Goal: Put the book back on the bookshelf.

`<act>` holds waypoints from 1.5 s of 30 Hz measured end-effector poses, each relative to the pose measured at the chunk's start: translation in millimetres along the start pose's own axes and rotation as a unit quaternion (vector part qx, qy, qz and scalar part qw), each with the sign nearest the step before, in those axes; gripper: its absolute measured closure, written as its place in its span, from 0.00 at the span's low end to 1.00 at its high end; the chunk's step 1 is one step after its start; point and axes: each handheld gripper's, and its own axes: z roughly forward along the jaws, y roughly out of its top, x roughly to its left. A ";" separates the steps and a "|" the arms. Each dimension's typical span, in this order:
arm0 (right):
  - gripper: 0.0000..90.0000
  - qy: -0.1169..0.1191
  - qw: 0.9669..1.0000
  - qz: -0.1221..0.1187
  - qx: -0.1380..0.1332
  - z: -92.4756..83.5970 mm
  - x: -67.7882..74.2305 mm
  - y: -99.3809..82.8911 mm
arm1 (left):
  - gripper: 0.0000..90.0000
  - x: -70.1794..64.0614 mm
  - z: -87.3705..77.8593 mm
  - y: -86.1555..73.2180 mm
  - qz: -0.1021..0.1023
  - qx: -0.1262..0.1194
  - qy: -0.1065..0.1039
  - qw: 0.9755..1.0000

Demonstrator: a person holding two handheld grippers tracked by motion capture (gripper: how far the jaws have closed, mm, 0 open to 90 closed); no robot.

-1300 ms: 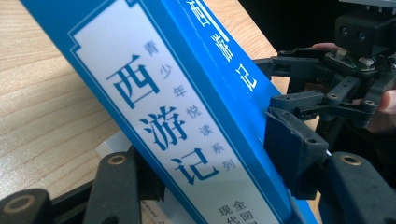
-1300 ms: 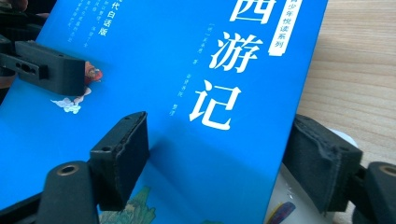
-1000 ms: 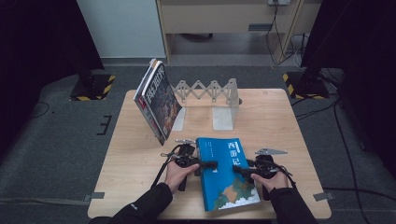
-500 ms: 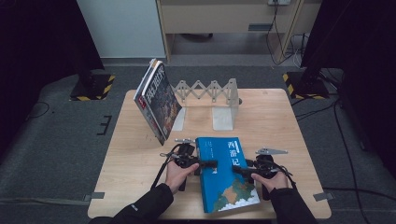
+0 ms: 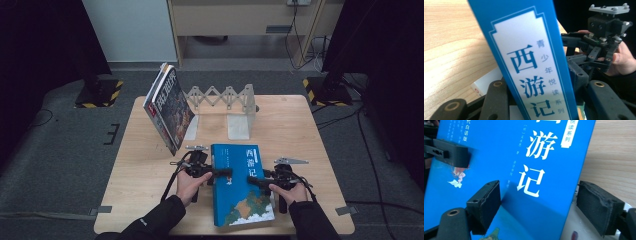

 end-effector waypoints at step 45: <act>0.44 0.025 0.999 -0.044 -0.009 -11.6 18.3 18.0 | 0.65 -9.4 -6.6 16.1 0.036 -0.052 -0.020 0.998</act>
